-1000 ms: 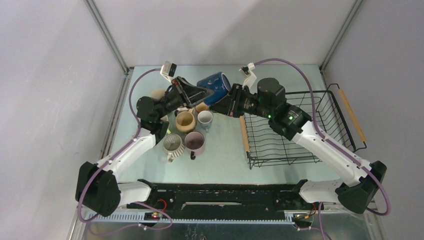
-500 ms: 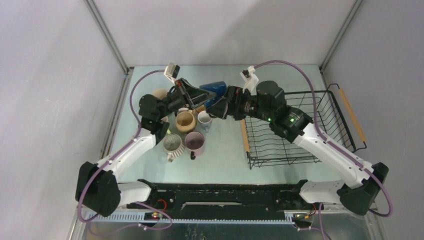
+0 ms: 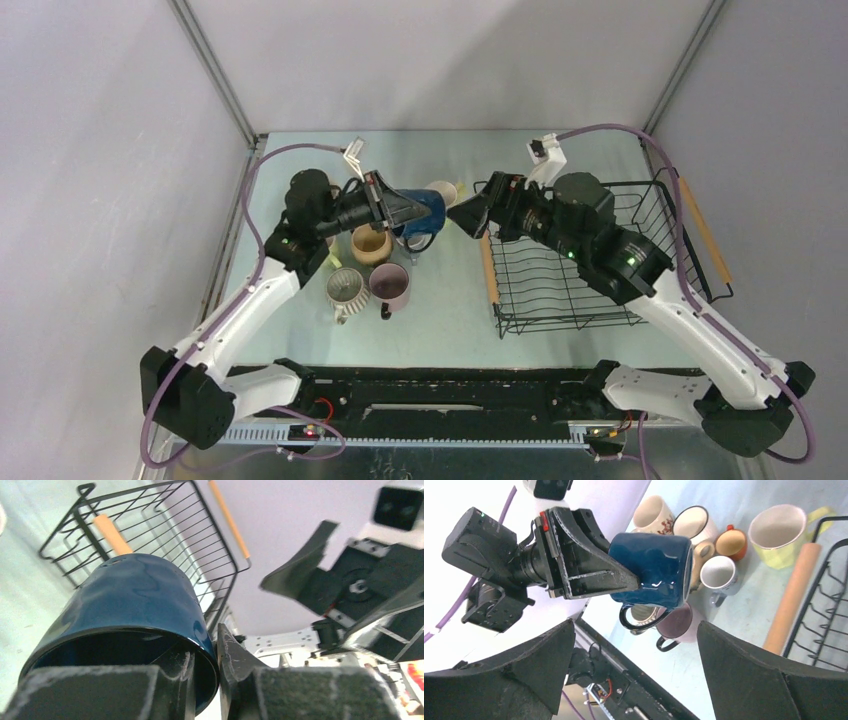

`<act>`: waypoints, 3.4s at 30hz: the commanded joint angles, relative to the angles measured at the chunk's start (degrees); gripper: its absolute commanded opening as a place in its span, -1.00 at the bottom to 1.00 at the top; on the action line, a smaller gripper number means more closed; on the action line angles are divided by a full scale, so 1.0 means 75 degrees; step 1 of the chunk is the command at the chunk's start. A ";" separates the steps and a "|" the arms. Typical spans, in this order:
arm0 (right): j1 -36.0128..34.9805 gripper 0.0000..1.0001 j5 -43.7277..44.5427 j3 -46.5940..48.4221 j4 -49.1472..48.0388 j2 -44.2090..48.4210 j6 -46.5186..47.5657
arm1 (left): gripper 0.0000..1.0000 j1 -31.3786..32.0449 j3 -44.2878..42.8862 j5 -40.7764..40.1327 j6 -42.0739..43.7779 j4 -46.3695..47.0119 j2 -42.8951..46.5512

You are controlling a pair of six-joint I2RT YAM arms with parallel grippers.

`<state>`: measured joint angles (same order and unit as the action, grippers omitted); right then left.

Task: Unload the cups from the dish rack
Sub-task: Place the cup at the center of the board.

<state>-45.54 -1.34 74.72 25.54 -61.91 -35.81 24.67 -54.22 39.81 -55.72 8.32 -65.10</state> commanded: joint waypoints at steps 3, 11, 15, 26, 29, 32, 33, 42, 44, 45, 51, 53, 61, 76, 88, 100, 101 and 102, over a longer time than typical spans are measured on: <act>-0.0070 0.96 0.1166 0.0018 0.0173 0.0465 0.0475 | -0.99 0.0388 -0.1265 -0.0592 0.2747 -0.2856 0.0174; -0.0069 0.96 0.1744 0.0013 0.0284 0.0787 0.0488 | -0.99 0.1703 -0.2130 -0.2302 0.4287 -0.4917 -0.0504; -0.0069 0.95 0.1998 0.0020 0.0415 0.0932 0.0448 | -0.99 0.2144 -0.2441 -0.2827 0.4589 -0.5311 -0.0980; -0.0069 0.96 0.2367 -0.0157 0.0531 0.1370 0.0423 | -0.99 0.2757 -0.2674 -0.3372 0.4877 -0.5334 -0.2267; -0.0069 0.96 0.2403 -0.0166 0.0576 0.1420 0.0417 | -0.99 0.2924 -0.2791 -0.3516 0.4960 -0.5328 -0.2620; -0.0075 0.96 0.2448 -0.0168 0.0632 0.1459 0.0417 | -0.99 0.3078 -0.2945 -0.3797 0.5023 -0.5413 -0.2942; -0.0072 0.96 0.2462 -0.0169 0.0647 0.1458 0.0425 | -0.99 0.3128 -0.3024 -0.3907 0.5027 -0.5461 -0.3040; -0.0072 0.96 0.2511 -0.0247 0.0630 0.1505 0.0399 | -0.99 0.3315 -0.3364 -0.4535 0.5013 -0.5714 -0.3776; -0.0076 0.96 0.2530 -0.0255 0.0643 0.1505 0.0395 | -0.99 0.3337 -0.3342 -0.4563 0.5004 -0.5715 -0.3890; -0.0077 0.96 0.2538 -0.0269 0.0649 0.1502 0.0393 | -0.99 0.3345 -0.3336 -0.4590 0.4995 -0.5714 -0.3938; -0.0069 0.96 0.2514 -0.0294 0.0612 0.1453 0.0379 | -1.00 0.3458 -0.3238 -0.4873 0.4952 -0.5704 -0.4198; -0.0070 0.96 0.2501 -0.0291 0.0608 0.1425 0.0376 | -0.99 0.3506 -0.3181 -0.4963 0.4933 -0.5671 -0.4269; -0.0069 0.96 0.2438 -0.0294 0.0579 0.1343 0.0361 | -0.99 0.3575 -0.2905 -0.5240 0.4835 -0.5491 -0.4551; -0.0069 0.97 0.2409 -0.0347 0.0584 0.1350 0.0347 | -0.99 0.3615 -0.2375 -0.5681 0.4635 -0.5001 -0.4225; -0.0069 0.97 0.2359 -0.0349 0.0608 0.1248 0.0332 | -0.99 0.3614 -0.2087 -0.5627 0.4513 -0.4653 -0.3567; -0.0075 0.97 0.2294 -0.0353 0.0600 0.1106 0.0313 | -0.99 0.3617 -0.1794 -0.5749 0.4366 -0.4756 -0.3659; -0.0070 0.97 0.2280 -0.0350 0.0596 0.1087 0.0315 | -0.99 0.3617 -0.1756 -0.5762 0.4366 -0.4763 -0.3660; -0.0069 0.97 0.2273 -0.0345 0.0596 0.1067 0.0321 | -0.99 0.3617 -0.1724 -0.5771 0.4360 -0.4749 -0.3660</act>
<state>-45.54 15.88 72.01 31.09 -53.58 -33.32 51.42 -68.34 -1.43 -22.41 -29.80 -95.24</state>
